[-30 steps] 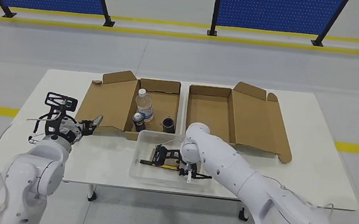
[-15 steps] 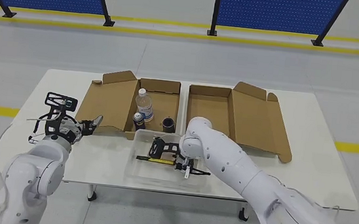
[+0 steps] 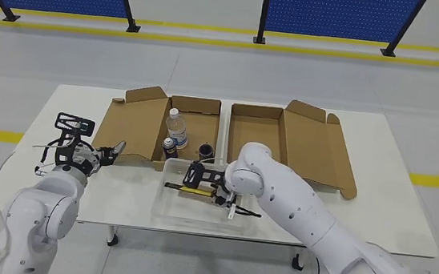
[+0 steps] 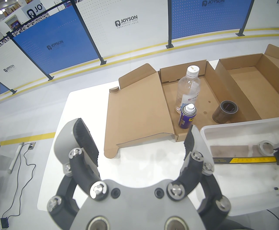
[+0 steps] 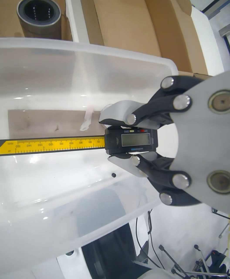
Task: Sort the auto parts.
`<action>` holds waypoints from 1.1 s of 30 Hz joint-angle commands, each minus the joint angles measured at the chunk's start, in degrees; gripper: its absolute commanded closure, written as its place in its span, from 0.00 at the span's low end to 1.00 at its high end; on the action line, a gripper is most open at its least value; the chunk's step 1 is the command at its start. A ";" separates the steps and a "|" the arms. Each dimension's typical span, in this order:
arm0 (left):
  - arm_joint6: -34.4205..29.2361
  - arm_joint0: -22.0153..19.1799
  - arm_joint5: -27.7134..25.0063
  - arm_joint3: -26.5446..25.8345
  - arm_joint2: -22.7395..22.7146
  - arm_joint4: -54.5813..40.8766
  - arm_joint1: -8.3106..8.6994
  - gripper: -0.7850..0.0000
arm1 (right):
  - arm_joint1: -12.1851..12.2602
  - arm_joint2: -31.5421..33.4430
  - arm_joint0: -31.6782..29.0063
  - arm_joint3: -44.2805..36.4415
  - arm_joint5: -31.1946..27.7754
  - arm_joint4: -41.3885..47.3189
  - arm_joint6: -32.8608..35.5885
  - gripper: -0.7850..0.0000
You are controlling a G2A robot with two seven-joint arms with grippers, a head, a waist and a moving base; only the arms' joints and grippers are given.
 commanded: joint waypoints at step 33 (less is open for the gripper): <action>0.00 0.00 0.00 0.00 0.00 0.00 0.00 0.00 | 8.11 16.23 -14.37 -17.84 0.47 -4.08 -8.50 1.00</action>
